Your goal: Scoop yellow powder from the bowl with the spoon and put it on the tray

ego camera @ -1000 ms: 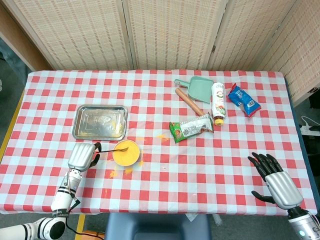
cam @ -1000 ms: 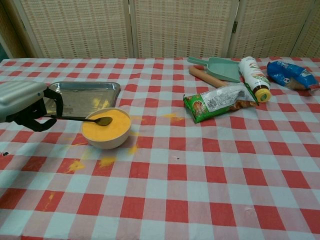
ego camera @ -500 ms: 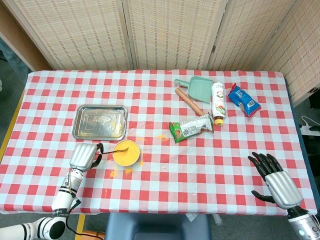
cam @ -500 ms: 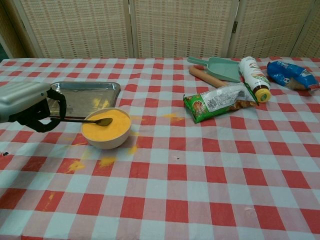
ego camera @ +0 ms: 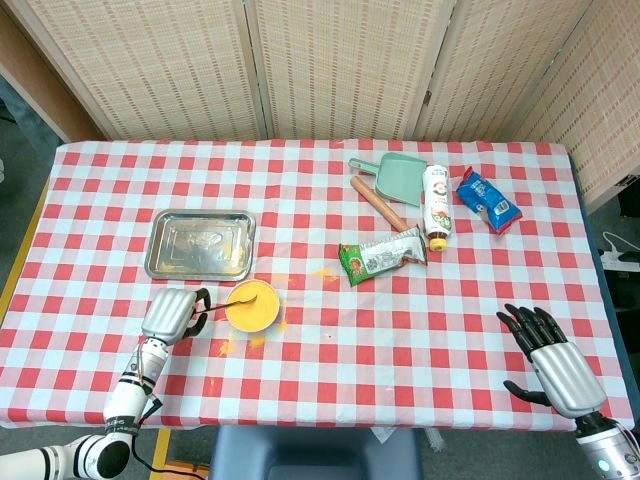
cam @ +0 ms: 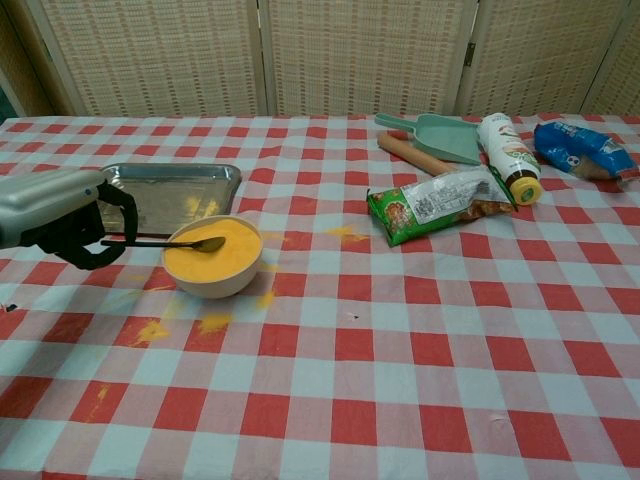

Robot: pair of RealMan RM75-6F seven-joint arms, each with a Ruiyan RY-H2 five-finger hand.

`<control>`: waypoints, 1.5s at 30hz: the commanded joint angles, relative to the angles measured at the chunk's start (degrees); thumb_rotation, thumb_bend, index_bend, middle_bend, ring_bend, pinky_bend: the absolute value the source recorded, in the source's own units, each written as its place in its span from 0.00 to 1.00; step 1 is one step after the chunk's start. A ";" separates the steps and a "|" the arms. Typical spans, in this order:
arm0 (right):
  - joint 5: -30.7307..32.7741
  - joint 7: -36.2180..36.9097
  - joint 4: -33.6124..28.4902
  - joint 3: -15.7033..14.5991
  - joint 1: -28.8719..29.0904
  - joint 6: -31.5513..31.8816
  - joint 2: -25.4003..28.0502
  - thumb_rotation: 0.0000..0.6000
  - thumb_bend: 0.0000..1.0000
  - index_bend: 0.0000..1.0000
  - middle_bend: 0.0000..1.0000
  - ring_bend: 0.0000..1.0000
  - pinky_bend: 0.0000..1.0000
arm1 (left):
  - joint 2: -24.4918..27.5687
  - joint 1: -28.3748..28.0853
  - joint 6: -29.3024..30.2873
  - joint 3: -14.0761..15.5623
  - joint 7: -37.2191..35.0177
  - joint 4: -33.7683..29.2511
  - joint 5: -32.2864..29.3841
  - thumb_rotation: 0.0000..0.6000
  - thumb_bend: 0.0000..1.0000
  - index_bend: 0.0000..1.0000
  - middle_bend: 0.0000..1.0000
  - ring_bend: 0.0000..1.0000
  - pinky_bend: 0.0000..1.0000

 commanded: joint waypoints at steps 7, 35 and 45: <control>0.20 0.00 0.05 0.06 -0.04 -0.03 0.00 1.00 0.09 0.00 0.00 0.00 0.00 | 1.47 -0.63 -2.30 -0.77 -1.38 -2.31 -2.26 1.00 0.44 0.49 1.00 1.00 1.00; 0.13 0.06 0.18 0.08 -0.02 -0.08 -0.01 1.00 0.09 0.00 0.00 0.00 0.00 | 2.61 -1.06 -2.20 -0.62 -3.61 -2.83 -2.47 1.00 0.48 0.61 1.00 1.00 1.00; 0.05 0.11 0.10 0.05 -0.03 -0.05 0.06 1.00 0.09 0.00 0.00 0.00 0.00 | 1.30 -0.59 2.17 -0.06 -1.47 -1.88 1.29 1.00 0.53 0.71 1.00 1.00 1.00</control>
